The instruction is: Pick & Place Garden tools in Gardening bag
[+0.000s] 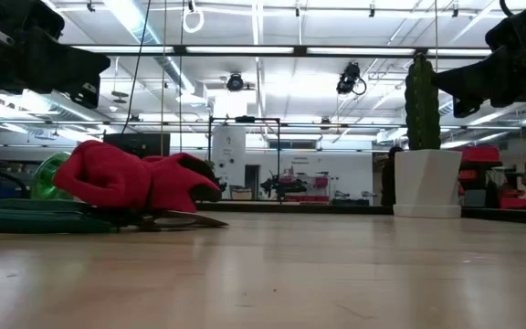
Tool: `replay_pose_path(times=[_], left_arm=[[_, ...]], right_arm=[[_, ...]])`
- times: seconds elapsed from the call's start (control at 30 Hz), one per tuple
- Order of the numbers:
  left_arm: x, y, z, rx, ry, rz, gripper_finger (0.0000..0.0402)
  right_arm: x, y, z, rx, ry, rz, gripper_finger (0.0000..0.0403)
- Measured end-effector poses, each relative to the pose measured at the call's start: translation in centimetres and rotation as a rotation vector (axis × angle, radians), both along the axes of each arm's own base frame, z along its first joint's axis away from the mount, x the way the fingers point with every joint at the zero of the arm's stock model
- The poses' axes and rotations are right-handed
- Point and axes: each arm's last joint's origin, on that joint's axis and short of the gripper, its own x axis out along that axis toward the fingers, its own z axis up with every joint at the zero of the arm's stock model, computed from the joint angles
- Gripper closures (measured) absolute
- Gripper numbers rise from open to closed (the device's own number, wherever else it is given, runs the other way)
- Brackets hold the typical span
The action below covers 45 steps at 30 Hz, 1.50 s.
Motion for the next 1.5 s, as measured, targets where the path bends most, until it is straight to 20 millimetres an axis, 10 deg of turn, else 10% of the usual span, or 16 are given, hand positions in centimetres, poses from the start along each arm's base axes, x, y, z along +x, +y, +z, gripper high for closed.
replay_pose_path(times=[1.5], left_arm=[[0.0,0.0,0.0,0.0,0.0,0.0,0.0378]], right_arm=[[0.0,0.0,0.01,0.0,0.0,0.0,0.038]])
